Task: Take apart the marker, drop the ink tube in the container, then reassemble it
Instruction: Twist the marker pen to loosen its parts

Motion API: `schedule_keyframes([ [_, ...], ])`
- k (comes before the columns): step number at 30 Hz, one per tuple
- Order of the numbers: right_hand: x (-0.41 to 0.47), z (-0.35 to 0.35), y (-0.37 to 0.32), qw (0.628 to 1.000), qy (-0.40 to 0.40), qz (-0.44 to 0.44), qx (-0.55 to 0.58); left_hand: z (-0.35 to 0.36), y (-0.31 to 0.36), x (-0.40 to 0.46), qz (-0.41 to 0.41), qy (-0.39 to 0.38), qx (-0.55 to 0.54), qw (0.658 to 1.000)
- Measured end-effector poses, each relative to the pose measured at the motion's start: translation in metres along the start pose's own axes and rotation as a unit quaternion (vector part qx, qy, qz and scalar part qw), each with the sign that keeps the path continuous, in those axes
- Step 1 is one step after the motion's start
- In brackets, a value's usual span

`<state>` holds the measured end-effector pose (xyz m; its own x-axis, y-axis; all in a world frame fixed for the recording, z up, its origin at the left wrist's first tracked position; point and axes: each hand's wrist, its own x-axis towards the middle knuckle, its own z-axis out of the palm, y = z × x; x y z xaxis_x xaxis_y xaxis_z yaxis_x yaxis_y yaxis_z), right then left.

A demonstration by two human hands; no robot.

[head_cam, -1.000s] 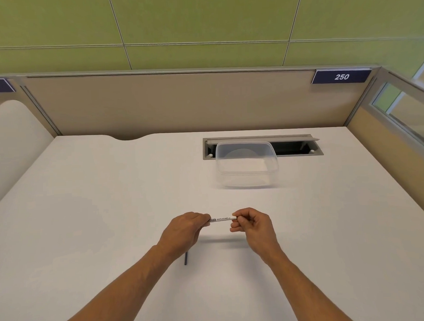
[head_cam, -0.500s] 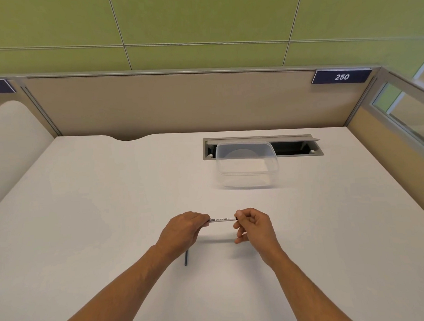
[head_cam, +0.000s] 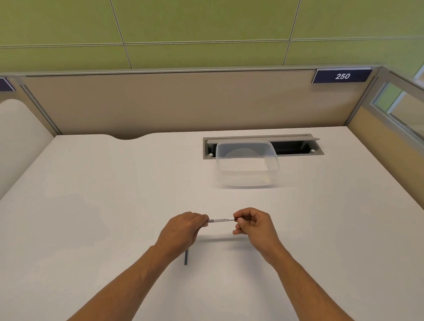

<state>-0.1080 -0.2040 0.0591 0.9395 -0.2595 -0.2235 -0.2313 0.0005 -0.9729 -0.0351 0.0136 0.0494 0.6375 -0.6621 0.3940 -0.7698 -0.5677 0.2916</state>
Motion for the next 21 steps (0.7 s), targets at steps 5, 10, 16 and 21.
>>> schedule_keyframes([
  [5,0.000,-0.001,-0.001,0.999,0.001,0.010,0.031,0.001,0.000,-0.001,-0.003,0.000,-0.001,1.000],
  [10,0.001,0.001,-0.003,0.999,0.008,0.036,0.022,0.003,0.000,0.000,-0.004,-0.005,-0.003,1.000],
  [16,0.002,-0.005,0.000,1.000,0.007,0.017,0.012,0.004,-0.003,-0.001,-0.008,-0.008,-0.002,1.000],
  [21,0.003,-0.011,0.000,0.998,0.011,0.024,0.050,0.004,-0.006,-0.002,-0.011,-0.005,0.000,1.000],
])
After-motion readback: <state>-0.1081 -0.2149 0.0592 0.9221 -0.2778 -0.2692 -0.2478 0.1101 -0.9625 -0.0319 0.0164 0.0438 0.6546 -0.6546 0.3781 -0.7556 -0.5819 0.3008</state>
